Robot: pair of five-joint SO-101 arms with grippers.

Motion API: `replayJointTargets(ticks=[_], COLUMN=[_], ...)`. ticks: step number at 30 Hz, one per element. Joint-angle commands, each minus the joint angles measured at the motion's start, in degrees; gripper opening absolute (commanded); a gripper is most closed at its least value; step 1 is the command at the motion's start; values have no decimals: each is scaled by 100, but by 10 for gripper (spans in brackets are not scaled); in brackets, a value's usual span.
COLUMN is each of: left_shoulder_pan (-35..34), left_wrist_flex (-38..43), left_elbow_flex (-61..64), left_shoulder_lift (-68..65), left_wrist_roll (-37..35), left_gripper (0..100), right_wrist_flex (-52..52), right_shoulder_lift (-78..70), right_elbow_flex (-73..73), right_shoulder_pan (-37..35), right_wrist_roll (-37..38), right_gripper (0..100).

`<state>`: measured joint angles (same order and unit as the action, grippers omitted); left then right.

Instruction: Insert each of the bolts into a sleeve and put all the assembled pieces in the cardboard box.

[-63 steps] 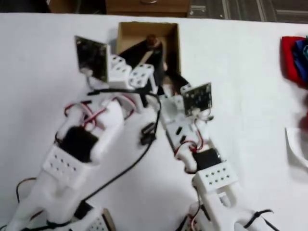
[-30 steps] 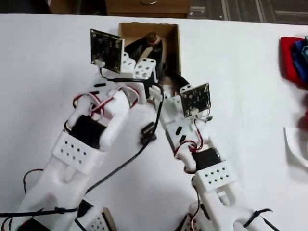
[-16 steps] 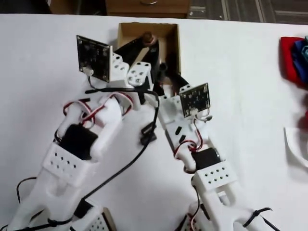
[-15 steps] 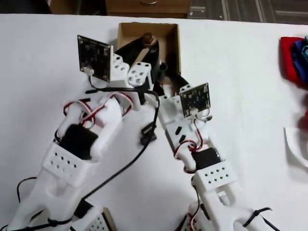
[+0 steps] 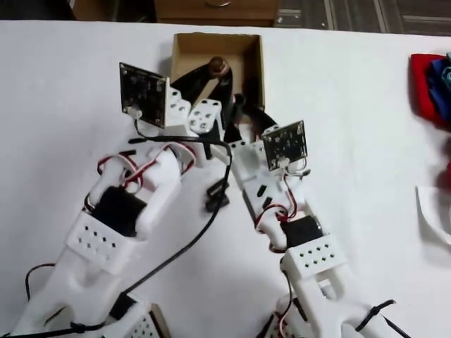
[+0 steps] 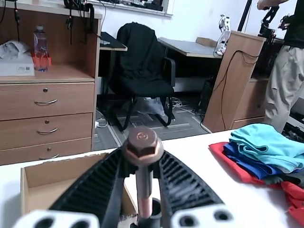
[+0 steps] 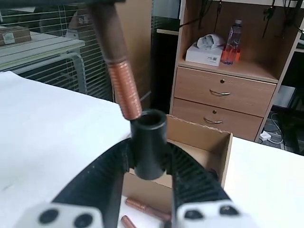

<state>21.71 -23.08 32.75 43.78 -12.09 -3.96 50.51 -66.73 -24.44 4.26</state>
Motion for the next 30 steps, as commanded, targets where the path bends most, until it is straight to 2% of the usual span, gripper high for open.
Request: replayJointTargets(ticks=[1,13,30], left_shoulder_pan=[62,53,79], left_wrist_flex=[132,334,290], left_elbow_flex=[-40,-295,-1051], left_shoulder_lift=[62,44,-695], left_wrist_roll=[0,-9,-9], left_gripper=[27,27,27], right_wrist_flex=[-145,-145,-136], right_shoulder_lift=[22,22,22], right_elbow_flex=[70,70,70], right_shoulder_pan=[-66,-66,-75], right_wrist_roll=[53,53,53], right_gripper=[22,22,22])
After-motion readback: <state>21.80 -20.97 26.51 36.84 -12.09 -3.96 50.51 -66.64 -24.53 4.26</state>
